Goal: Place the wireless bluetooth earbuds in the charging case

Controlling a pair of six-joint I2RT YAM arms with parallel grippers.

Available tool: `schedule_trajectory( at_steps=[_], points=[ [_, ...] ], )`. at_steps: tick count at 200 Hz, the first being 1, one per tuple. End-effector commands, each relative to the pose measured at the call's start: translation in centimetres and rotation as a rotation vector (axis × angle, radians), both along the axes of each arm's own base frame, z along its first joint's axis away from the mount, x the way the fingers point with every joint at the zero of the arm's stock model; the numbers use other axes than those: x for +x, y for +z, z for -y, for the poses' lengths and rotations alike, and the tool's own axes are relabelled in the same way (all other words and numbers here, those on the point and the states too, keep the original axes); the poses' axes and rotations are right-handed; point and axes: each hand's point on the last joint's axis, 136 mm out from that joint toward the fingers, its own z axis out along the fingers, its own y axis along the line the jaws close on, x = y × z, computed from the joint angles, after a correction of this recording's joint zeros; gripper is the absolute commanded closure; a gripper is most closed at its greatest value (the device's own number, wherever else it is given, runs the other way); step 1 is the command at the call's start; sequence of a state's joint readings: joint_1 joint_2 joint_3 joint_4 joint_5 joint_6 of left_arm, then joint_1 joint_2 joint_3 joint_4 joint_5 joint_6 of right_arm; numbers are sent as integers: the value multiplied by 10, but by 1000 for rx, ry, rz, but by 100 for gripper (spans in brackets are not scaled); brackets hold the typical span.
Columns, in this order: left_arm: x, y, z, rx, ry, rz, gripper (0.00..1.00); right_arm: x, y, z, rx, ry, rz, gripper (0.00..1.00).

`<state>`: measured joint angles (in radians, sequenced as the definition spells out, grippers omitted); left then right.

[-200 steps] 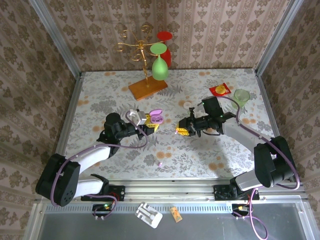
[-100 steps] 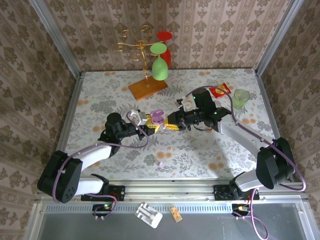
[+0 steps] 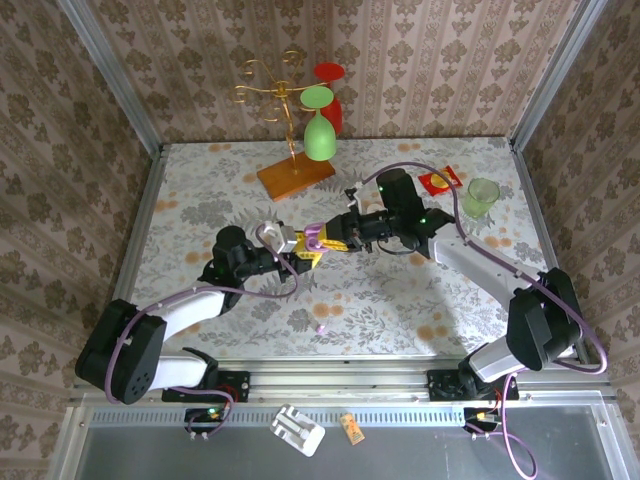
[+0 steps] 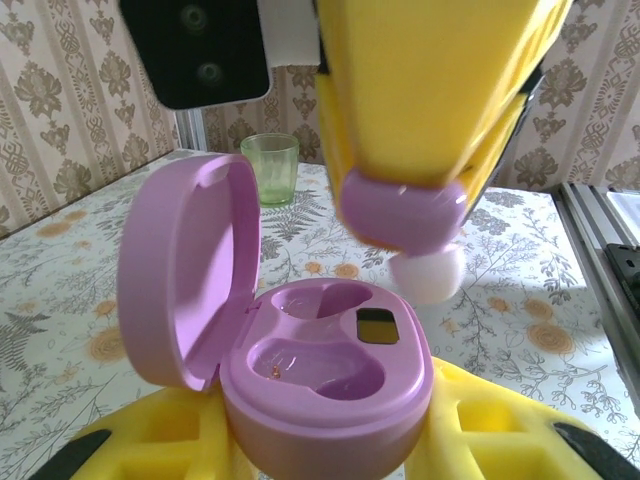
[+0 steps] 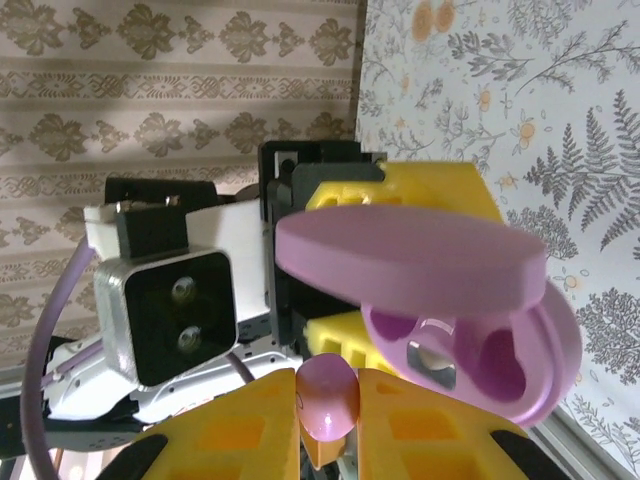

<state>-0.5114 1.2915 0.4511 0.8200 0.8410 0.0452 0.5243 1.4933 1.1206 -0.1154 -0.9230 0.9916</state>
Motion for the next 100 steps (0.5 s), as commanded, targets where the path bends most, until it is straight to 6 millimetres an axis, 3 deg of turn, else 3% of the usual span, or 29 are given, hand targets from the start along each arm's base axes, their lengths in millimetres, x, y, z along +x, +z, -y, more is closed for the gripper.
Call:
schedule_trajectory(
  at_steps=[1,100],
  points=[
    [-2,20,5,-37,-32,56,75,9,10,-4,3,-21,41,82],
    [0,22,5,-40,-22,65,76,10,-2,-13,-57,-17,56,82]
  ],
)
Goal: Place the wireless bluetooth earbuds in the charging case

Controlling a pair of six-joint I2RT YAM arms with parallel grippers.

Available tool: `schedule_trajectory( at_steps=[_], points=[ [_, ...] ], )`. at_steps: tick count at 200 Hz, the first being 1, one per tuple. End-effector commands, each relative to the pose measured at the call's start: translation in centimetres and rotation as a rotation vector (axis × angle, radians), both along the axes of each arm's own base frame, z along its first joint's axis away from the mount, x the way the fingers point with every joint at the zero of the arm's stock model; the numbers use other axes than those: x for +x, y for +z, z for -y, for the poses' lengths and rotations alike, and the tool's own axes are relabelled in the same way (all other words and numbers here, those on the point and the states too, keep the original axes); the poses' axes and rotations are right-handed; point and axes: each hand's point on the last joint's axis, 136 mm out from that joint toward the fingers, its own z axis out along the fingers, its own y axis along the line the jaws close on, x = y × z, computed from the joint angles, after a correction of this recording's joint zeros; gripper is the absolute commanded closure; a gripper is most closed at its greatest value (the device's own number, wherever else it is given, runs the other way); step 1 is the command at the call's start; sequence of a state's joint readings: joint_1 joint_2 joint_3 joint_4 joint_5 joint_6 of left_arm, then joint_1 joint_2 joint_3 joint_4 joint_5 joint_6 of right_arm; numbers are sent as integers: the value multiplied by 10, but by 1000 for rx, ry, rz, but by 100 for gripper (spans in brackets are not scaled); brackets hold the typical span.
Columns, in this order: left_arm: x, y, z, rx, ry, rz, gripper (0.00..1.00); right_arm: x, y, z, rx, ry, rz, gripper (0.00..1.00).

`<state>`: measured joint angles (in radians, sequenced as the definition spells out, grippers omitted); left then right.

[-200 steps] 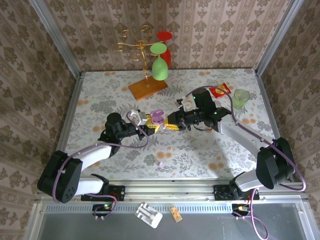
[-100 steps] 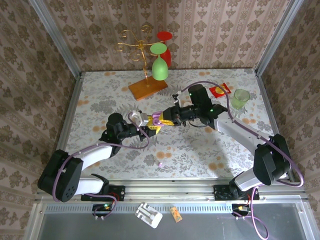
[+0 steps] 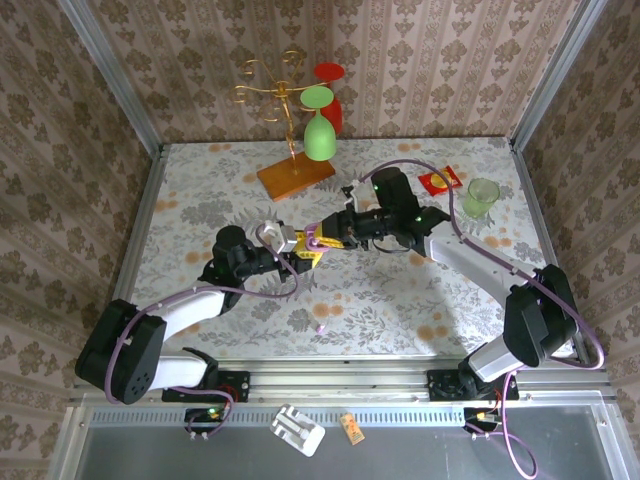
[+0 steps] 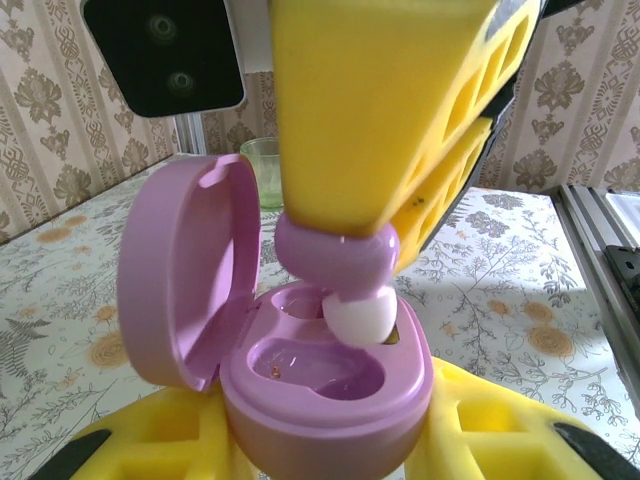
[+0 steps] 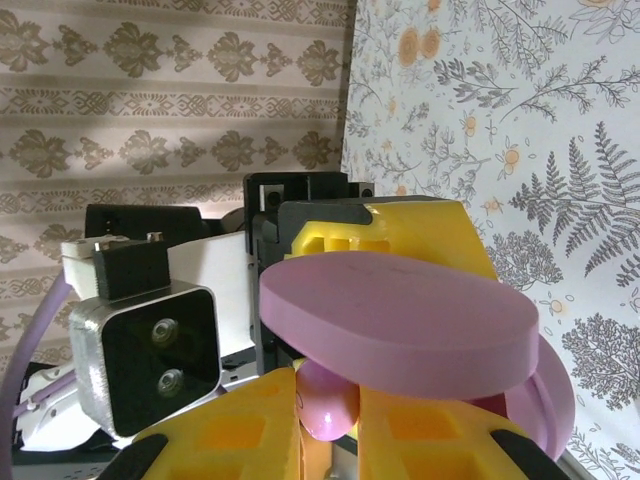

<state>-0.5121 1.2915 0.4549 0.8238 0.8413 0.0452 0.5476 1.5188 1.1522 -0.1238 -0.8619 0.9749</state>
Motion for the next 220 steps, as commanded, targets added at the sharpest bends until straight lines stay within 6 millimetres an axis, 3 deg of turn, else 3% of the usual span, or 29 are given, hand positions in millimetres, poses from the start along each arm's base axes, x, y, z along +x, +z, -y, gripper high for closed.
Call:
schedule_trajectory(
  at_steps=[1,103,137,220],
  points=[
    [0,20,5,-36,-21,59,76,2,0,-5,-27,5,26,82],
    [0,22,4,-44,-17,67,76,3,-15,-6,-111,-11,35,82],
    [0,23,4,-46,-16,71,76,3,-16,-4,-127,-16,36,73],
    [2,22,3,-42,-7,76,76,-1,-1,4,-146,-24,100,64]
  ],
)
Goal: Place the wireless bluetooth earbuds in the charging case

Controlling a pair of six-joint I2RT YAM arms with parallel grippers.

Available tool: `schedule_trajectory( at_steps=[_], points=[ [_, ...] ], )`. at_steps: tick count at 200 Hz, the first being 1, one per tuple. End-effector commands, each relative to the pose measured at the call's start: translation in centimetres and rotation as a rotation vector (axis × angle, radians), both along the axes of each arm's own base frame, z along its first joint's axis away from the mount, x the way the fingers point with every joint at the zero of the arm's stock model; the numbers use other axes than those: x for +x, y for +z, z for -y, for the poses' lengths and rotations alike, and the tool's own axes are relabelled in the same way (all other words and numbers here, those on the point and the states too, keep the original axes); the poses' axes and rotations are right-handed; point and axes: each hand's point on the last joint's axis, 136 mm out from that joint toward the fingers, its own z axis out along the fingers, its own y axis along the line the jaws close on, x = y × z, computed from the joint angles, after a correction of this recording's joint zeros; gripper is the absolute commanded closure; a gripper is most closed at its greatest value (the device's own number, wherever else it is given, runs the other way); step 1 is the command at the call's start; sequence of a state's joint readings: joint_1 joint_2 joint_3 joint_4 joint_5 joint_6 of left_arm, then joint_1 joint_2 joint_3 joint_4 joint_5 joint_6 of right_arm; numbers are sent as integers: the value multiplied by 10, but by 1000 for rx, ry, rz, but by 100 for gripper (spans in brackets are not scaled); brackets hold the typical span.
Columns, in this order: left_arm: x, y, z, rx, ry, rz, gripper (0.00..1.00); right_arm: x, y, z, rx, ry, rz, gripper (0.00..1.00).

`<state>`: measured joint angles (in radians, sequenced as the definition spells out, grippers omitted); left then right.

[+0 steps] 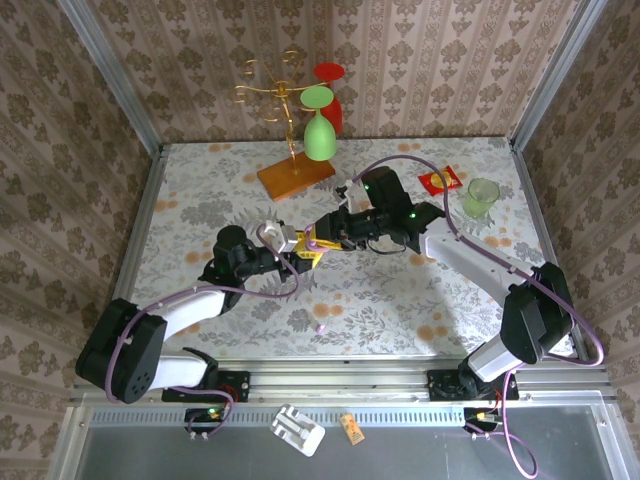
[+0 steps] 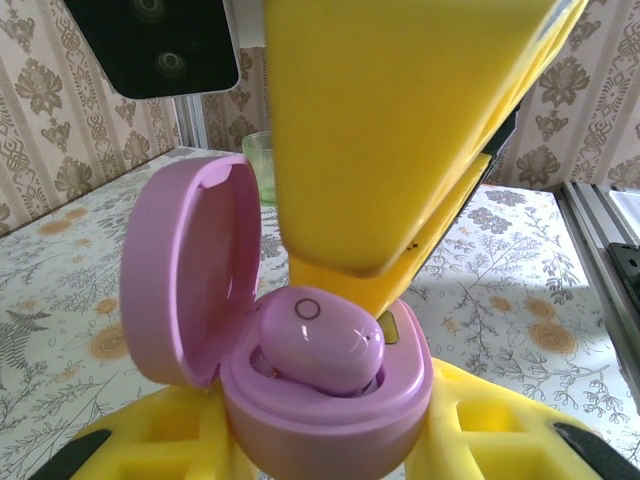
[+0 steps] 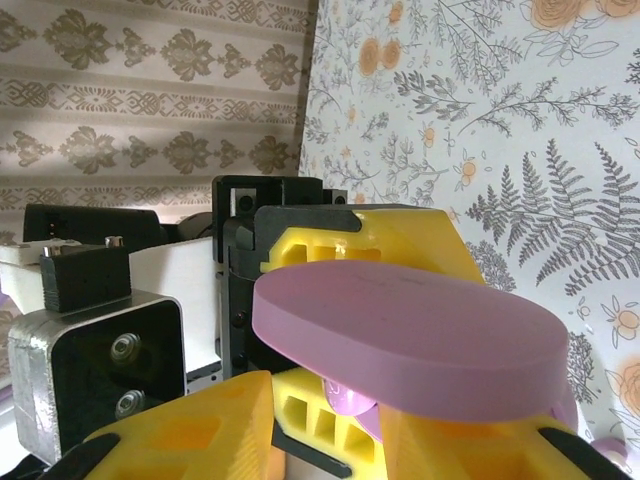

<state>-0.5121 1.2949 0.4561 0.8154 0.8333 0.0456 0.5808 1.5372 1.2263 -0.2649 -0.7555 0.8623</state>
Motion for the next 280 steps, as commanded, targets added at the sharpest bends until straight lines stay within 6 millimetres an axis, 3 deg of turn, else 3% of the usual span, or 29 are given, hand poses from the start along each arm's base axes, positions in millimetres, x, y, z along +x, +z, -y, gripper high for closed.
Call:
schedule_trajectory(
  at_steps=[1,56,57,64,96,115,136,160,175,210,256,280],
  points=[
    [1,24,3,-48,-14,86,76,-4,6,7,-39,-14,39,63],
    [6,25,-1,-55,14,93,76,-14,26,20,-30,-2,180,51],
    [6,24,-2,-56,16,92,76,-17,34,23,-19,-4,203,51],
    [8,24,-3,-56,24,93,76,-21,39,27,-16,-7,236,50],
    [15,24,-10,-64,65,97,76,-37,38,50,-33,-58,321,48],
    [22,23,-15,-61,106,85,76,-48,22,63,-54,-94,298,47],
    [26,22,-17,-59,133,85,77,-58,-18,79,-133,-154,208,47],
    [30,22,-20,-56,167,93,77,-70,-57,79,-158,-187,107,47],
    [40,21,-31,-49,223,99,76,-76,-79,71,-180,-187,60,48],
    [45,20,-35,-42,249,102,77,-89,-125,46,-266,-168,-47,50],
    [45,21,-36,-43,252,101,76,-102,-171,4,-352,-115,-152,58],
    [44,21,-37,-43,255,100,77,-104,-183,-11,-355,-98,-182,64]
  ],
)
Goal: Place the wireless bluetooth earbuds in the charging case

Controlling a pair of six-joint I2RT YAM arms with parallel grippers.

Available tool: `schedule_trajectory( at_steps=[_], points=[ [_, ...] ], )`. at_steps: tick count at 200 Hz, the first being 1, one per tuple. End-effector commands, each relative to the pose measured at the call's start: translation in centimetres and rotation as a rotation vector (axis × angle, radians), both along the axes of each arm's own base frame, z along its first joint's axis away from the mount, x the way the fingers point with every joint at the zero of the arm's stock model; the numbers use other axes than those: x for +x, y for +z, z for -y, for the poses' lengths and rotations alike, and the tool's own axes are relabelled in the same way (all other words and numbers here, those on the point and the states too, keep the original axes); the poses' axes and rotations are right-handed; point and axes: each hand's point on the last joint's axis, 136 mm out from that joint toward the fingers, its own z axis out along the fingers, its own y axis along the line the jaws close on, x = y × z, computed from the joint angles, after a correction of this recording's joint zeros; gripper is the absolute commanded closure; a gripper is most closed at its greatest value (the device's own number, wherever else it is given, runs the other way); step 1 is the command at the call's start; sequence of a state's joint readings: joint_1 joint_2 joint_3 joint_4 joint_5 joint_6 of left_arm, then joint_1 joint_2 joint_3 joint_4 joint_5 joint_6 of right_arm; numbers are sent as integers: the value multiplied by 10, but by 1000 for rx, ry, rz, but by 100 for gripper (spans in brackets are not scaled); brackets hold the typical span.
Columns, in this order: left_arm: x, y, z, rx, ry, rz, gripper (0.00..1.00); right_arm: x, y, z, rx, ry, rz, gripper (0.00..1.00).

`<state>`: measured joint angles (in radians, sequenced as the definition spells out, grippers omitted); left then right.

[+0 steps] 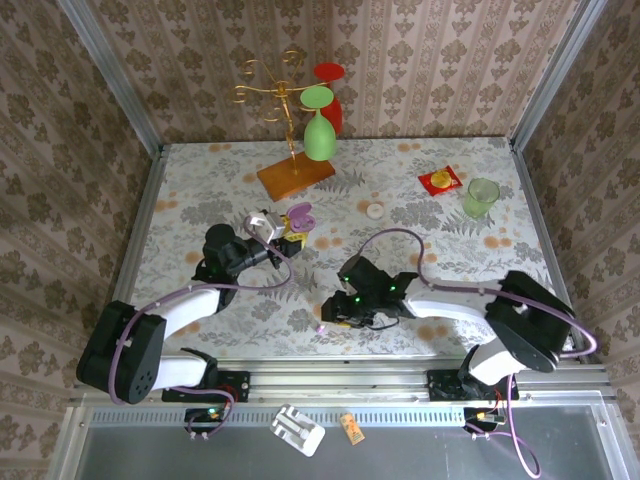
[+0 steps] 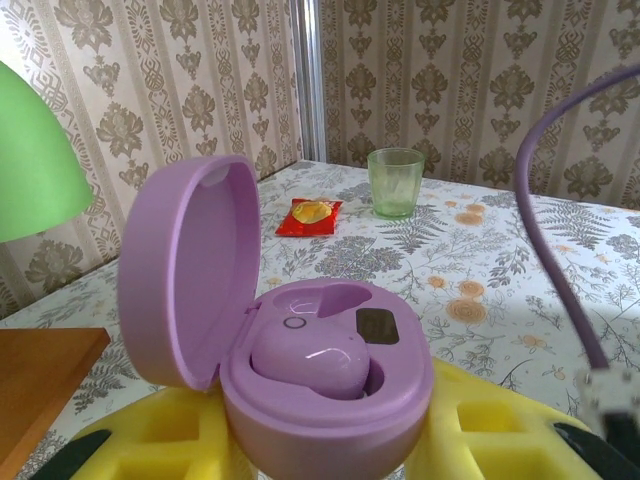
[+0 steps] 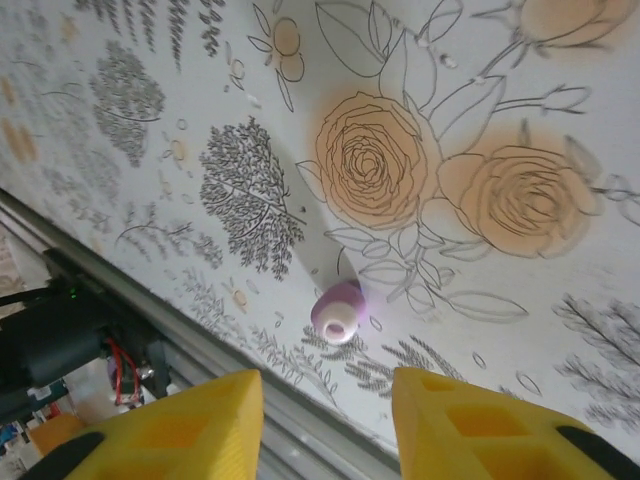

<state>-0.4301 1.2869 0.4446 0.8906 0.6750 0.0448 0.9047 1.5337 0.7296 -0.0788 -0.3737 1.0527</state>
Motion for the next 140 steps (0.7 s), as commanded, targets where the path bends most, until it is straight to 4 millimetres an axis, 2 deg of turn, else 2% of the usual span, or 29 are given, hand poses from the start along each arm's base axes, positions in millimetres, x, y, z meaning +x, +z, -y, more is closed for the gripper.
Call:
schedule_trajectory(
  at_steps=[1,41,78,109,140],
  points=[
    [-2,10,-5,-17,15,35,77,11,5,-22,37,-34,10,64],
    [-4,8,-6,-4,17,34,77,8,-15,-29,16,-25,-45,73],
    [-4,8,-6,-2,16,34,77,7,-23,-29,-1,-24,-62,77],
    [-4,9,-6,-4,13,34,77,7,-23,-24,-20,-25,-55,81],
    [-4,9,-5,-6,10,34,77,12,-17,-8,-59,-29,-22,83]
  ],
)
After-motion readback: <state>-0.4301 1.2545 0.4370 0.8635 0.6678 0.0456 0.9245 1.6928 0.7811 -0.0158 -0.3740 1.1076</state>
